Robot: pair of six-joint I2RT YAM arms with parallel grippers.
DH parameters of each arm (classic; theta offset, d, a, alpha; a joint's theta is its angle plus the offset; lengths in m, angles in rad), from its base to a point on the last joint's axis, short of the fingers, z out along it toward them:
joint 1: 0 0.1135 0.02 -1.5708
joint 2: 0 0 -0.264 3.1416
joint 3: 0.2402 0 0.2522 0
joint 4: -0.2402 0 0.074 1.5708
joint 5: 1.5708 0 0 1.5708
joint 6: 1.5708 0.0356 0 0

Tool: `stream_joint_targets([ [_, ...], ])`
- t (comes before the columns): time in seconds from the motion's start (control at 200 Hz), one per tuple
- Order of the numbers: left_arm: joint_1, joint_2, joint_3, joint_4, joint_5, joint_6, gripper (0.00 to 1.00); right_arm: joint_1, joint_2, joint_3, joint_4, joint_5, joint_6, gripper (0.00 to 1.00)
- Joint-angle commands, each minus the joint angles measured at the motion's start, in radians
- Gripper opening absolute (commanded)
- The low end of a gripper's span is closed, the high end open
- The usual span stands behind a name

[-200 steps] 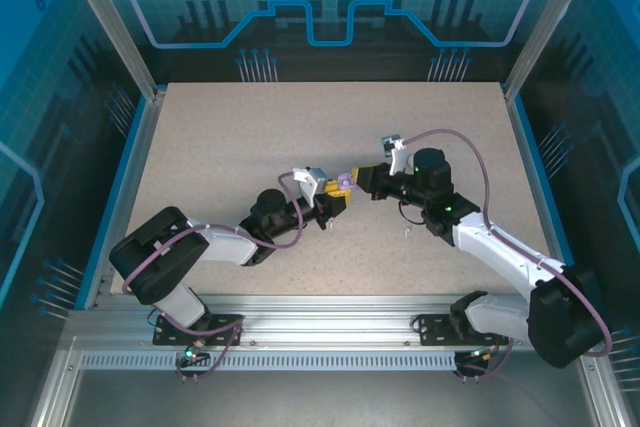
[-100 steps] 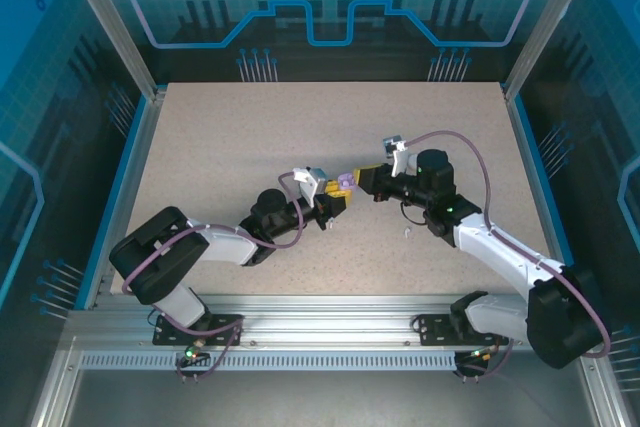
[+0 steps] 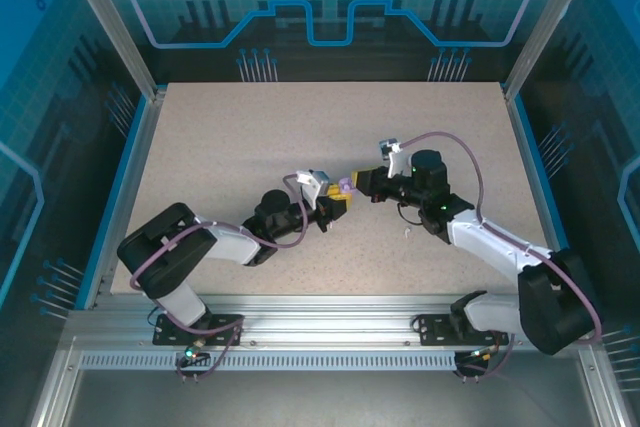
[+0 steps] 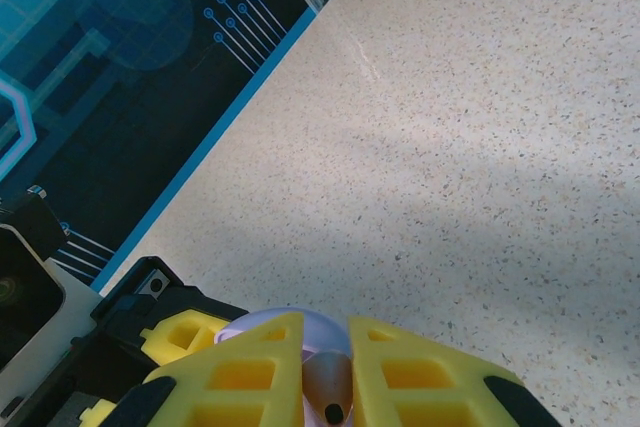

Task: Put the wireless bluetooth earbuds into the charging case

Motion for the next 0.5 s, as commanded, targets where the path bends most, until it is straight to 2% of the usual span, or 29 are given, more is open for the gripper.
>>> stream_joint_targets([
  [0.0,0.009,-0.01,0.06,0.206,-0.073,0.031,0.22,0.007,0.05,-0.063,-0.135,-0.076,0.0,0.16],
  [0.495,0.008,0.092,0.049,0.207,-0.099,0.027,0.22,0.007,0.158,-0.136,-0.067,-0.066,0.029,0.16],
])
